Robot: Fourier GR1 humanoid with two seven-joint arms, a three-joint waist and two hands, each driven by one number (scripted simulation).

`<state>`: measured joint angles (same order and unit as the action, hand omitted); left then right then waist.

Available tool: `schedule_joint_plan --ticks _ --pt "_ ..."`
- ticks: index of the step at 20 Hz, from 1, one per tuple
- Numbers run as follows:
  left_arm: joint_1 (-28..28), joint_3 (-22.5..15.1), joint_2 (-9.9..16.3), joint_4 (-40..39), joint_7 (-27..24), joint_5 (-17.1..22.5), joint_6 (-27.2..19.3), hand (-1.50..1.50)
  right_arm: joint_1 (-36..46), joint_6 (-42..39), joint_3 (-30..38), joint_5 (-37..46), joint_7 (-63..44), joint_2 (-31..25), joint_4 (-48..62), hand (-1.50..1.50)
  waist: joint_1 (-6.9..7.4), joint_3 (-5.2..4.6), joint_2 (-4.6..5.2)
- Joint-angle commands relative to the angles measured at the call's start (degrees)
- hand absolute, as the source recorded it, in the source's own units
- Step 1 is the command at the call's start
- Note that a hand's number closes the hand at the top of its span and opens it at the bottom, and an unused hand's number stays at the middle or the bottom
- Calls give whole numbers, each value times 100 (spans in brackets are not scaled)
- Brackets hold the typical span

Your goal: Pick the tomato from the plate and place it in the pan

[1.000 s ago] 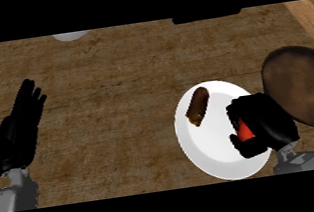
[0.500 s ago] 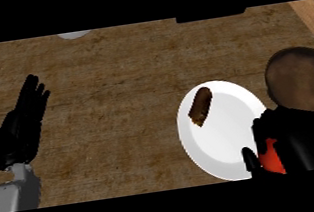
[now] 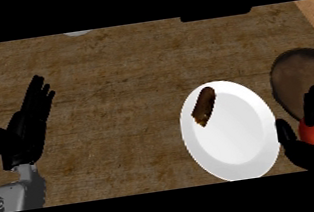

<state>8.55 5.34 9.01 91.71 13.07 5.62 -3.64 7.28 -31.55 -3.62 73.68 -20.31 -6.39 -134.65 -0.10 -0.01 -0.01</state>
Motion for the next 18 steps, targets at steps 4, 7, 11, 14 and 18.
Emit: schedule_joint_plan --ticks 4,7,11,14,18 --pt "-38 -6 -6 237 220 33 -2 0 712 338 2403 -1427 819 -711 1147 150 26 7 3" --pt "266 32 40 55 308 2 -40 0 711 764 3299 -2077 1519 -1148 1900 150 -19 13 5" --pt "125 73 40 -176 -2 -9 103 0 475 1479 3396 -2100 2202 -1340 2911 150 8 5 6" --pt "212 -71 -66 -166 148 -123 -14 0 772 2389 3226 -1762 2893 -1481 4407 150 79 9 34" --pt "-43 34 -80 -90 -153 10 127 0 903 2708 3283 -2068 3461 -1530 5366 150 74 5 17"
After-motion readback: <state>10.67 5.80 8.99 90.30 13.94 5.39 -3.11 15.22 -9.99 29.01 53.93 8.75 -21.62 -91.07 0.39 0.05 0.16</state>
